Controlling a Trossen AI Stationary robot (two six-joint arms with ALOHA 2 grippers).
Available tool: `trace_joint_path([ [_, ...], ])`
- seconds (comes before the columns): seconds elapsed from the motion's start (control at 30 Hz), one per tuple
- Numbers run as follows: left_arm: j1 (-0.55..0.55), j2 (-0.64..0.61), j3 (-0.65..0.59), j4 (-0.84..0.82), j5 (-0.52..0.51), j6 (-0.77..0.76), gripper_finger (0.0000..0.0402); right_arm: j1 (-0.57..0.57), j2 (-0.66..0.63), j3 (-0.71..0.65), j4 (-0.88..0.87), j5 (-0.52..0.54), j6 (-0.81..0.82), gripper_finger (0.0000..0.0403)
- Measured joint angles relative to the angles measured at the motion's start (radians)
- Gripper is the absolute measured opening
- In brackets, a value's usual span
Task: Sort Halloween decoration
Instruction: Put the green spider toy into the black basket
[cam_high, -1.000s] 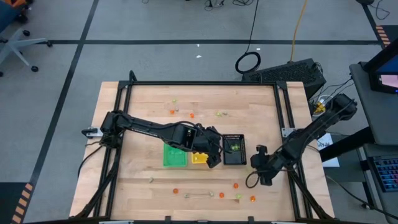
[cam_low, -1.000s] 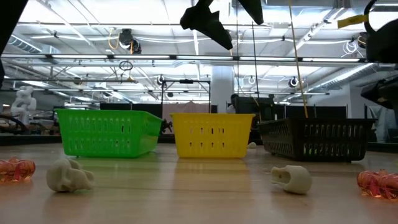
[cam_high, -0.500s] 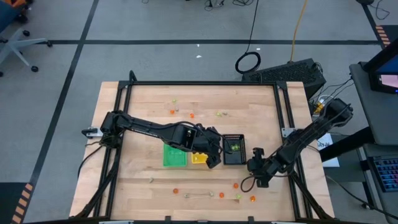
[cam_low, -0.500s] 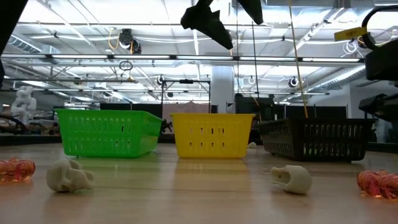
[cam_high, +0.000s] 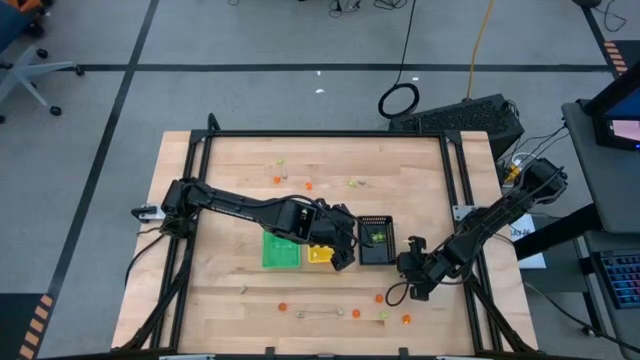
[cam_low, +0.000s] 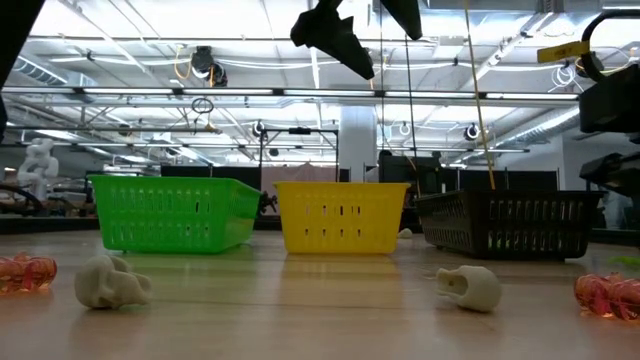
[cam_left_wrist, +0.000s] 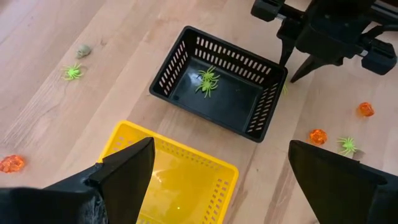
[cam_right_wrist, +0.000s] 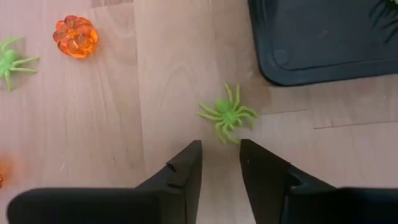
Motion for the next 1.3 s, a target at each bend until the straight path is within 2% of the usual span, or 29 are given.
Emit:
trace_joint_path([
  [0.33, 0.0, 0.0, 0.0, 0.0, 0.0, 0.0, 0.0368, 0.001, 0.0, 0.0, 0.009, -0.001, -0.004, 0.0167],
  [0.47, 0.0, 0.0, 0.0, 0.0, 0.0, 0.0, 0.0368, 0.001, 0.001, 0.0, 0.014, 0.012, -0.017, 0.0182],
  [0.9, 0.0, 0.0, 0.0, 0.0, 0.0, -0.001, 0.0368, 0.0, 0.004, 0.021, -0.005, 0.08, -0.048, 0.0172],
  [1.13, 0.0, 0.0, 0.0, 0.001, 0.0, -0.001, 0.0368, 0.0, 0.014, 0.022, -0.005, 0.079, -0.076, 0.017],
  [1.3, 0.0, 0.0, 0.0, 0.001, 0.0, -0.001, 0.0368, 0.0, 0.041, 0.025, 0.009, 0.076, -0.075, 0.0149],
])
